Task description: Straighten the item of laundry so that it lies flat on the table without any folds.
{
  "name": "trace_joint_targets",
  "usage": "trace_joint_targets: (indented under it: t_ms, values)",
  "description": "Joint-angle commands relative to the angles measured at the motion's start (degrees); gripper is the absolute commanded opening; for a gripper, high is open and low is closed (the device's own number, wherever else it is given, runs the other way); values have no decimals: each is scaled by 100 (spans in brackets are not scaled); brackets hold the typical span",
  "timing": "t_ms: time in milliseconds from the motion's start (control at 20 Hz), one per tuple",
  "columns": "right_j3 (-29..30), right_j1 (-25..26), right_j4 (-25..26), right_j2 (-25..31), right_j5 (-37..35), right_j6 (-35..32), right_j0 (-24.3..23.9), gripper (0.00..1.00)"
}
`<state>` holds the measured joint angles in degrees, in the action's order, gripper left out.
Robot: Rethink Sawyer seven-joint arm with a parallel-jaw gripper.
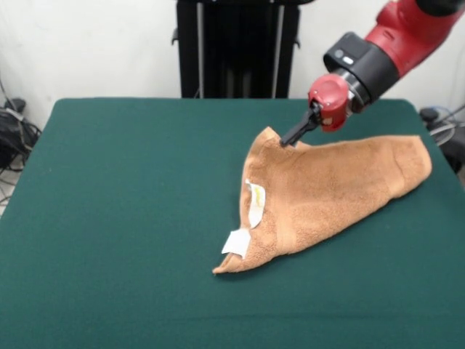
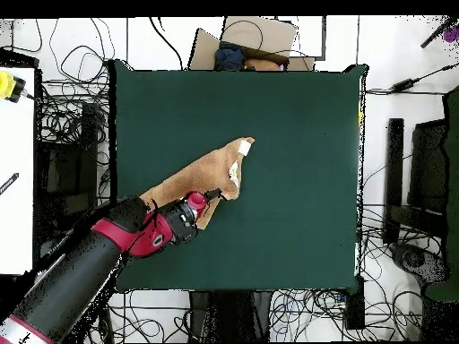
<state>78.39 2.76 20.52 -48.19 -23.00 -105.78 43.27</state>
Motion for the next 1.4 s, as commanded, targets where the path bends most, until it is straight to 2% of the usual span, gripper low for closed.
trace_joint_targets:
  t_ms: [50,900,1400]
  values:
    - [-490,73,58,946,-467,-58,5,0]
    - [-801,119,48,829,-1086,44,108,0]
    - [-853,131,126,847,-1096,-21,85,0]
